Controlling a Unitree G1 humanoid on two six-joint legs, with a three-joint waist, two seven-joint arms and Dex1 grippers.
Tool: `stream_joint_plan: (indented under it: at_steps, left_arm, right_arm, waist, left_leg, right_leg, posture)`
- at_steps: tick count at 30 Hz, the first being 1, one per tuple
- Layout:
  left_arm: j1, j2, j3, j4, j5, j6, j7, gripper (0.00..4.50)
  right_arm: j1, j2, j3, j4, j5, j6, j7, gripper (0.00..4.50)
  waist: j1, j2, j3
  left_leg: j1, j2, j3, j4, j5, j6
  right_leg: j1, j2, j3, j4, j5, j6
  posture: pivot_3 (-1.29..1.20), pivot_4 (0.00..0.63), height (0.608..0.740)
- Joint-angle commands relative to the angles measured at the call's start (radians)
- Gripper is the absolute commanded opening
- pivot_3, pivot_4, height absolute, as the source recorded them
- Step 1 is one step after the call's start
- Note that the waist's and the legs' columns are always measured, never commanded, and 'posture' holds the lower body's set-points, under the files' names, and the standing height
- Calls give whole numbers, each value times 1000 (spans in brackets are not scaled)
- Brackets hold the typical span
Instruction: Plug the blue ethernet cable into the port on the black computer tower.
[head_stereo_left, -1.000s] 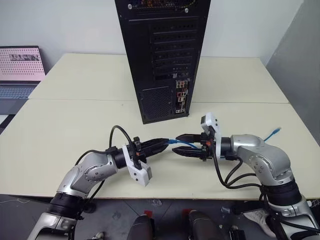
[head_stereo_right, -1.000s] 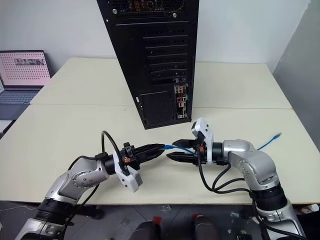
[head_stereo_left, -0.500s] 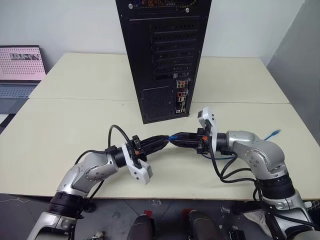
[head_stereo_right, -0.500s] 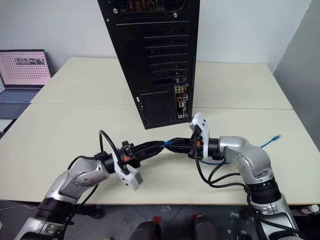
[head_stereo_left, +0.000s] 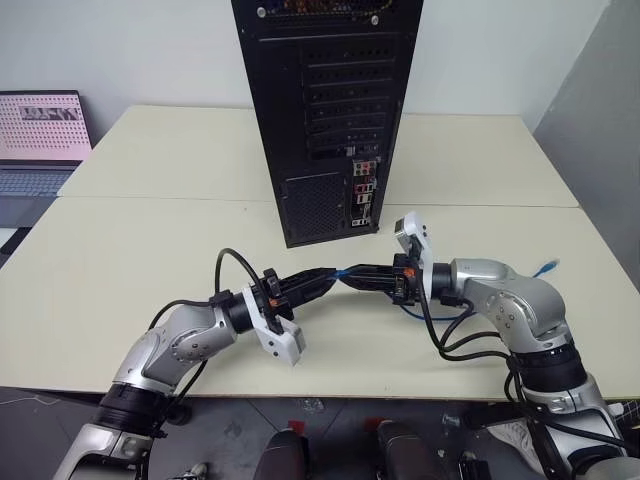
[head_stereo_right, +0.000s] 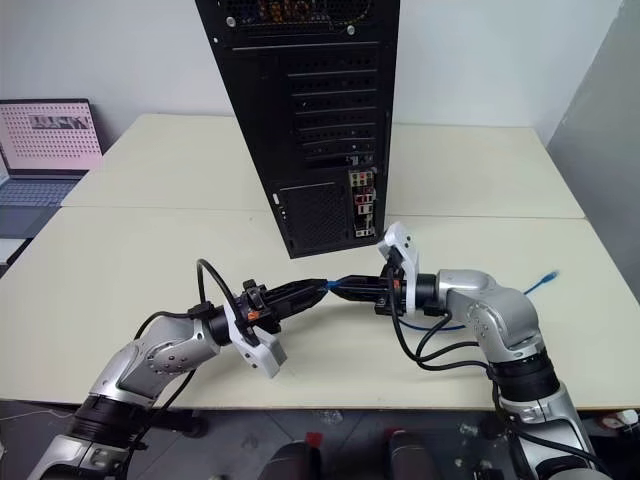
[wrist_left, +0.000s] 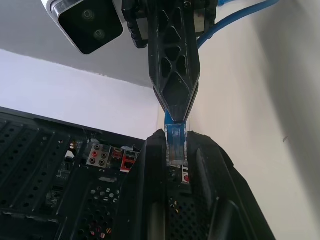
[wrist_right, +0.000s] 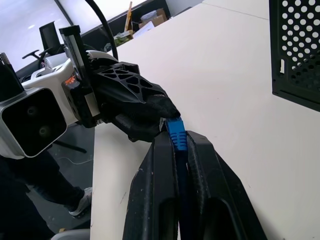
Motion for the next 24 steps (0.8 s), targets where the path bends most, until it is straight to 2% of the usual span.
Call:
stream_joint_plan:
  at_steps: [1,3,7,12,18,24]
  left_arm:
    - [18,8,-3,-12,-71,37,-18,1204]
    - [31,-1,0,-7,-120,101,-42,1679]
    - [76,-30,20,-34,-318,299,-126,2449]
    - [119,-124,75,-216,-549,767,-150,3475]
    - [65,-231,130,-391,-610,1159,-37,3475]
    - [22,-240,121,-475,-606,1298,-34,3475]
  right_arm:
    - [-33,-6,-29,3,7,-11,-15,0]
    - [-33,-6,-35,-2,6,-15,-29,0]
    - [-2,-4,-65,-52,-28,-60,-106,0]
    - [55,64,-86,-145,-150,-157,-345,0]
    - [109,244,-39,-209,-327,-232,-656,0]
    - [105,389,16,-120,-458,-296,-847,0]
  waist:
    - [0,0,0]
    - [0,0,0]
    - [-1,0,0]
    - [-1,0,0]
    - [-1,0,0]
    - [-2,0,0]
  left_leg:
    - [0,0,0,0,0,0]
    - [0,0,0,0,0,0]
    - [0,0,0,0,0,0]
    - [-2,1,-2,1,0,0]
    - [-2,0,-3,1,0,0]
    - [-2,-1,-3,1,0,-1]
  right_leg:
    - [0,0,0,0,0,0]
    - [0,0,0,0,0,0]
    - [0,0,0,0,0,0]
    - [0,-1,-2,0,0,0]
    - [0,0,-2,1,0,0]
    - [-1,0,-2,1,0,0]
  posture:
    - [0,150,740]
    - [0,150,740]
    - [0,150,740]
    - [0,150,740]
    - [0,150,740]
    - [0,150,740]
